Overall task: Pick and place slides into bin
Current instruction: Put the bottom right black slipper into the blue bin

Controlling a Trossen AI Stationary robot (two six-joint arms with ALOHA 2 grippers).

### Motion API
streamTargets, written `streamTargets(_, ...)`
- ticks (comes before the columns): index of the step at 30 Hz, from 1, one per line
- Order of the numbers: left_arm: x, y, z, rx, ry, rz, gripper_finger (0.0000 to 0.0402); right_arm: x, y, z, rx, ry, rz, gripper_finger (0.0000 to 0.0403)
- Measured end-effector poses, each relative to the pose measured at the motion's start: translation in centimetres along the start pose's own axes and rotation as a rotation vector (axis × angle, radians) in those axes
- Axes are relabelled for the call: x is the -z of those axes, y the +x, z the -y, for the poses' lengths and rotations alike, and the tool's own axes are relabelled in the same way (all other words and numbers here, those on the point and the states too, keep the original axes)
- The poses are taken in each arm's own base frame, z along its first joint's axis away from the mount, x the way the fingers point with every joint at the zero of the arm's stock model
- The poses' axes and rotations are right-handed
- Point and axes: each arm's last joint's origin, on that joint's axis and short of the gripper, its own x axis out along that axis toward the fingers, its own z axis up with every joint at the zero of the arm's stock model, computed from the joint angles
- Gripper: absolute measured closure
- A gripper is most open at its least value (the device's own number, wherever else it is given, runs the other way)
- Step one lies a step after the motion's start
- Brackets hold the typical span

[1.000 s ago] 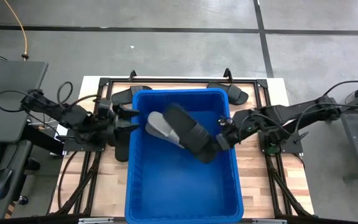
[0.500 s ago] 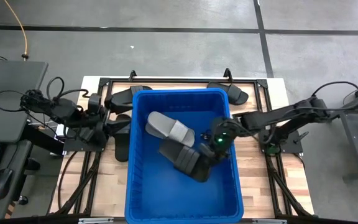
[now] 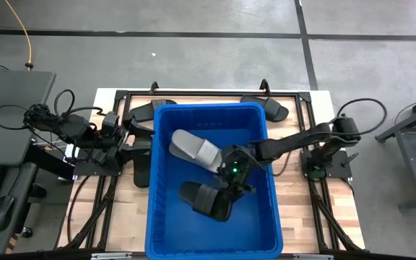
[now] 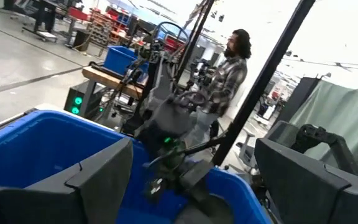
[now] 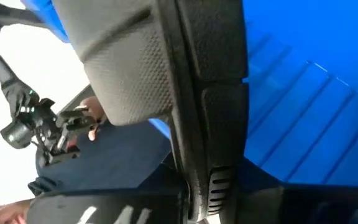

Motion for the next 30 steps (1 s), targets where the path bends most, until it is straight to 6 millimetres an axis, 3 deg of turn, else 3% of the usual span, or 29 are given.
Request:
streamTargets(5,0.1,0.0,0.0,0.004,0.021,-0.014,0.0076,-2.6,1.1,1.2,0.049,0.069,-0.040,0.0388)
streamTargets(9,0.2,0.0,0.1,0.040,0.023,-0.030,0.0076,-4.2,1.5,1.1,0.007,0.025,-0.050,0.0388)
streamTargets(13,0.2,0.0,0.2,0.088,0.023,-0.049,0.0076,-4.9,1.2,0.8,-0.029,0.009,-0.041,0.0388)
streamTargets(23,0.3,0.0,0.2,0.097,0.010,-0.062,0.0075,-7.2,1.2,3.1,0.082,0.123,-0.092,0.0389)
streamTargets(30,0.4,0.0,0.3,0.120,0.008,-0.073,0.0075,-8.6,0.0,3.6,0.092,0.149,0.059,0.0384)
